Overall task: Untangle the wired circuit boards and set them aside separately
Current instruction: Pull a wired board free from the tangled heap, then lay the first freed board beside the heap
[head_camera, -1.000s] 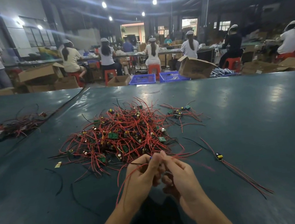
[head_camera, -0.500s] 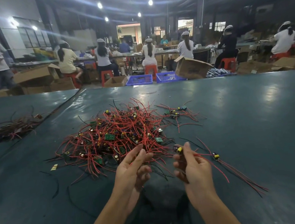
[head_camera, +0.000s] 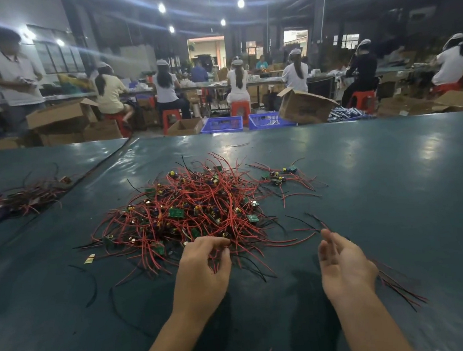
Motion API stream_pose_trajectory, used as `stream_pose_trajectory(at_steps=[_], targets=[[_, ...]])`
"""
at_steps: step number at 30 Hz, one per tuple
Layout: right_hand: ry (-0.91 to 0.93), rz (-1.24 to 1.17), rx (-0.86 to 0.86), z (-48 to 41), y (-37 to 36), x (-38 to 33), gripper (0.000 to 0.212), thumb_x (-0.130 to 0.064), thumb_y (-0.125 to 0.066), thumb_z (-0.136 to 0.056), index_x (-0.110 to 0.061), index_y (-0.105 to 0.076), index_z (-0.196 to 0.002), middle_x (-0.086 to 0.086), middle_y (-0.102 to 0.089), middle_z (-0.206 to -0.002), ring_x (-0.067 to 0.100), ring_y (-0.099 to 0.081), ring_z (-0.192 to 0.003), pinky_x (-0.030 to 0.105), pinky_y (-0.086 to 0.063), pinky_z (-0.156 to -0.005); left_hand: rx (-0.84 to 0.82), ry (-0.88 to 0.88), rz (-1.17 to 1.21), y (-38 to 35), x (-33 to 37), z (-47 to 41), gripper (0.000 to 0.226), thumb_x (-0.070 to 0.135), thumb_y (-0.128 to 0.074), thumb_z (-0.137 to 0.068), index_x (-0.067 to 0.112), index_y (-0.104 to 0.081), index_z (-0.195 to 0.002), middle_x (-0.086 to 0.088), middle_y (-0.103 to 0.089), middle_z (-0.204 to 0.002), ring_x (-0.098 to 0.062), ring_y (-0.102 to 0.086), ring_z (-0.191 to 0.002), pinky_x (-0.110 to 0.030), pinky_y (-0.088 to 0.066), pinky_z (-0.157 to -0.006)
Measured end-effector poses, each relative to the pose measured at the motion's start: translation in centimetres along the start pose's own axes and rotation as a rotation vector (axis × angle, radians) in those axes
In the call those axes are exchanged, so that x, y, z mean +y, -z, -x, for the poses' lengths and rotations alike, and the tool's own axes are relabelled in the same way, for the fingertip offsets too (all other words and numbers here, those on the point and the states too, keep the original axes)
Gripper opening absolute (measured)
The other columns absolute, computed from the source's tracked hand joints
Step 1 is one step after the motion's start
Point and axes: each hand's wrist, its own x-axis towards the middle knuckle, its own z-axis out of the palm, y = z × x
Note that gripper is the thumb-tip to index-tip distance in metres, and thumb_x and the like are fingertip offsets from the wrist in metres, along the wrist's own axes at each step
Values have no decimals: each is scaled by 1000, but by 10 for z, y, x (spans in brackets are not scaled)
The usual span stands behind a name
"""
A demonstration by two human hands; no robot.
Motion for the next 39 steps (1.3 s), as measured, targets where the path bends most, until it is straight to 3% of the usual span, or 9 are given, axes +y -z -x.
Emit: stream_pose_trajectory(at_steps=[3,6,9,14,19,25,32,36,39], targets=[[-124,-87,-90,4,2,-2,29,-8,-51,-100,3,-50,-127,17,-63,-113,16,-65,-79,19,-57,-50,1,-22,-240,1,-9,-3,32,20,-67,-87,20,-66,-118,2,-54,-133,-17,-43,-126,-39,-38,-105],[-102,-12,-148,5,0,4,30,-12,-47,-102,-1,-49,-130,13,-64,-111,18,-65,-84,20,-57,-49,-165,72,-397,0,-19,-2,42,34,-53,-95,28,-51,-137,6,-31,-154,-14,-25,-142,-35,-16,-112],[-20,158,-208,8,-5,17,19,-12,-52,-100,-8,-58,-118,9,-68,-106,20,-67,-88,24,-56,-49,-211,96,-312,-3,-25,-1,33,32,-49,-98,27,-56,-130,11,-52,-138,-9,-44,-130,-32,-18,-109],[141,532,-331,9,-6,46,6,-13,-63,-95,-16,-68,-97,4,-70,-98,14,-65,-91,26,-54,-55,-78,36,-75,0,-16,-2,15,12,-64,-91,12,-73,-102,6,-69,-95,-9,-62,-89,-35,-52,-85],[208,698,-486,15,-6,65,5,-19,-66,-93,-18,-71,-94,1,-74,-89,12,-70,-83,26,-56,-58,-118,-133,28,1,6,3,11,8,-66,-86,15,-72,-92,11,-64,-86,-1,-57,-86,-16,-47,-78],[196,694,-561,16,-4,66,9,-14,-62,-95,-13,-67,-103,0,-77,-84,12,-71,-72,24,-58,-62,-364,-248,160,-3,26,14,11,18,-57,-72,14,-66,-70,10,-61,-74,-3,-54,-73,-16,-44,-69],[639,730,-608,22,-1,61,16,-9,-55,-99,-19,-62,-109,-12,-75,-95,12,-71,-76,26,-58,-68,-262,162,452,-5,23,9,14,12,-56,-88,17,-67,-81,-3,-68,-73,-16,-65,-67,-29,-53,-64],[1047,846,-795,31,1,60,16,-8,-58,-96,-15,-62,-111,-16,-74,-101,2,-71,-89,25,-58,-69,-191,348,718,-1,27,1,33,38,-53,-87,11,-70,-96,-9,-72,-82,-21,-64,-68,-24,-51,-63],[1170,973,-879,29,4,60,21,-10,-60,-94,-15,-66,-114,-13,-74,-102,4,-70,-92,34,-60,-73,-143,448,839,3,29,-4,39,46,-55,-81,13,-74,-88,-8,-71,-79,-17,-66,-70,-21,-52,-65]])
